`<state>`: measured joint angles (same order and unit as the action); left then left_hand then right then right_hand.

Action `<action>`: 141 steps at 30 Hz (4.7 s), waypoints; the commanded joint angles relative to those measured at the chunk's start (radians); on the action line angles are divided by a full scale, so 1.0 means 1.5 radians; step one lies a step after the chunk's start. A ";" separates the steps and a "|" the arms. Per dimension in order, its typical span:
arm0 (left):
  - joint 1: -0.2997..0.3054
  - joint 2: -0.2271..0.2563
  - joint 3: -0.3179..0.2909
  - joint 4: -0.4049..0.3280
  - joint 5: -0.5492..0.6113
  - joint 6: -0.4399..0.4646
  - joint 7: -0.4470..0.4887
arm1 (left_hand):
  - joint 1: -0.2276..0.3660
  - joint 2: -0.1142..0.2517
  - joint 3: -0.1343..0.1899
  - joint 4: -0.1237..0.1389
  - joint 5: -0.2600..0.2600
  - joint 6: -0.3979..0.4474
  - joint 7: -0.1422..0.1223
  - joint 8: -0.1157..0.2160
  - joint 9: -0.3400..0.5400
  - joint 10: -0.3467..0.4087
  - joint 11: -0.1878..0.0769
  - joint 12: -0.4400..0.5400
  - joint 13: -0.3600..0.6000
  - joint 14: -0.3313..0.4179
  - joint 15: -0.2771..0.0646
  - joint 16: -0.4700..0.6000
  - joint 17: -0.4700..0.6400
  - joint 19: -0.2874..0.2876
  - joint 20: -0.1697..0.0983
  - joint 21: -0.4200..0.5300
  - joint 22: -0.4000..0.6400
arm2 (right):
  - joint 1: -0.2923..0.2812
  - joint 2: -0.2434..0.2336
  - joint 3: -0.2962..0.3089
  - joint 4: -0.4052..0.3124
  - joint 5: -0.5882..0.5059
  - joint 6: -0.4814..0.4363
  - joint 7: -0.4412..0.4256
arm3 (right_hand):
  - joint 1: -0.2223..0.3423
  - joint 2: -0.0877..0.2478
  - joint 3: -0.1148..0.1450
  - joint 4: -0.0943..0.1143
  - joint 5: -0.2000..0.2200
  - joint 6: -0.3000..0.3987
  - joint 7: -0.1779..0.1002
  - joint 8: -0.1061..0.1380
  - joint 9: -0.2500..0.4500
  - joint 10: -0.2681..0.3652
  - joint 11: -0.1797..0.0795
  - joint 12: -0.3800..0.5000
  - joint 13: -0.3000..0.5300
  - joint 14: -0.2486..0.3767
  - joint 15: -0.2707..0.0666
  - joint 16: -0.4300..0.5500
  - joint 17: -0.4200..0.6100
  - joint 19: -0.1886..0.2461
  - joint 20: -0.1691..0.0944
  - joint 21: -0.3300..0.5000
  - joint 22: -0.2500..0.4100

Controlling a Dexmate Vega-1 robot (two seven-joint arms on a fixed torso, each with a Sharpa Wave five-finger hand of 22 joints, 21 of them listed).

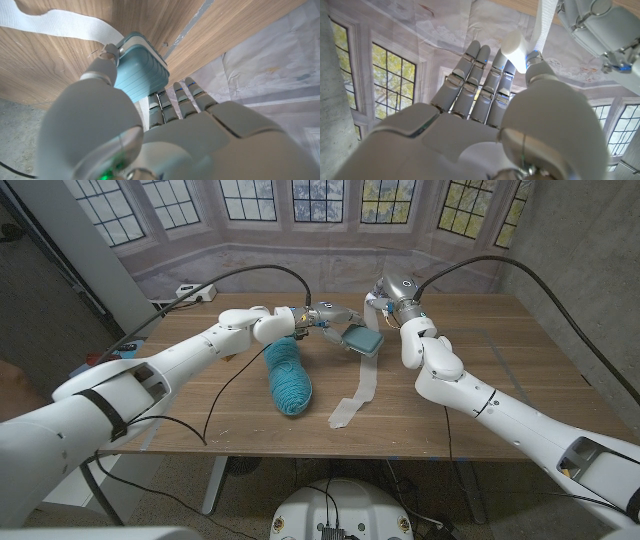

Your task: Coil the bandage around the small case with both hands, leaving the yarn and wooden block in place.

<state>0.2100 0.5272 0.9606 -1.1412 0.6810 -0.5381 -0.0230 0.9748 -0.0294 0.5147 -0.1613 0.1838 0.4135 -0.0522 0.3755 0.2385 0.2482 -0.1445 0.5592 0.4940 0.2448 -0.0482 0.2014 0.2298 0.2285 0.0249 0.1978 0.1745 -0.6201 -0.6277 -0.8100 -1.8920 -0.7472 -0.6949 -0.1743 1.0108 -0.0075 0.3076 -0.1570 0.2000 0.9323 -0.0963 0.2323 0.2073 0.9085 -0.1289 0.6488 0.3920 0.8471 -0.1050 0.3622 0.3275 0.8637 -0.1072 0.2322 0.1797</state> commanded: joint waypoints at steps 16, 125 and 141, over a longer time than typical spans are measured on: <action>-0.030 -0.035 0.031 0.071 -0.008 -0.029 0.025 | 0.003 0.010 0.008 0.004 0.005 0.003 0.000 0.114 0.002 0.003 0.001 0.002 0.002 0.006 0.000 0.000 0.002 0.000 -0.001 0.001 0.002 | -0.018 -0.018 0.017 -0.078 -0.057 -0.035 0.061 | 0.007 0.002 0.000 0.003 -0.002 0.003 0.008 -0.006 0.001 0.001 0.003 0.002 0.002 0.006 -0.078 -0.003 0.006 -0.004 0.002 -0.004 0.001; -0.112 -0.132 0.104 0.228 -0.037 -0.025 0.085 | -0.007 0.011 0.007 0.006 0.005 0.000 0.007 0.125 -0.003 0.003 0.009 0.002 0.006 0.005 0.004 -0.001 0.001 -0.007 0.001 0.000 0.002 | -0.105 0.088 0.038 -0.229 -0.208 -0.045 0.169 | 0.015 0.011 -0.009 0.003 -0.004 -0.003 0.018 -0.016 0.004 -0.004 0.015 -0.001 0.002 0.007 -0.075 -0.012 0.033 -0.005 0.010 -0.006 0.002; -0.127 -0.155 0.122 0.271 -0.044 -0.037 0.101 | -0.007 0.010 0.007 0.005 0.006 0.000 0.007 0.126 -0.003 0.003 0.009 0.002 0.007 0.005 0.004 -0.002 0.000 -0.008 0.002 0.000 0.002 | -0.112 0.094 0.030 -0.261 -0.235 -0.052 0.201 | 0.018 0.014 -0.010 0.002 -0.004 -0.004 0.023 -0.017 0.004 -0.004 0.016 0.002 0.006 0.007 -0.075 -0.012 0.037 -0.005 0.013 -0.007 0.002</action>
<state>0.0343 0.3148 1.1265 -0.7724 0.6209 -0.5845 0.1119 0.9647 -0.0196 0.5146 -0.1612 0.1844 0.4017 -0.0444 0.3755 0.2301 0.2481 -0.1336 0.5592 0.4982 0.2483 -0.0445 0.2014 0.2277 0.2195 0.0267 0.1978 0.1746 -0.7801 -0.4950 -0.7565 -2.2530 -1.0722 -0.7680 0.0984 1.0279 0.0096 0.2951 -0.1556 0.1960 0.9233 -0.0730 0.2102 0.2116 0.9031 -0.1092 0.6488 0.3971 0.8470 -0.1050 0.3446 0.3784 0.8511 -0.0944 0.2237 0.1797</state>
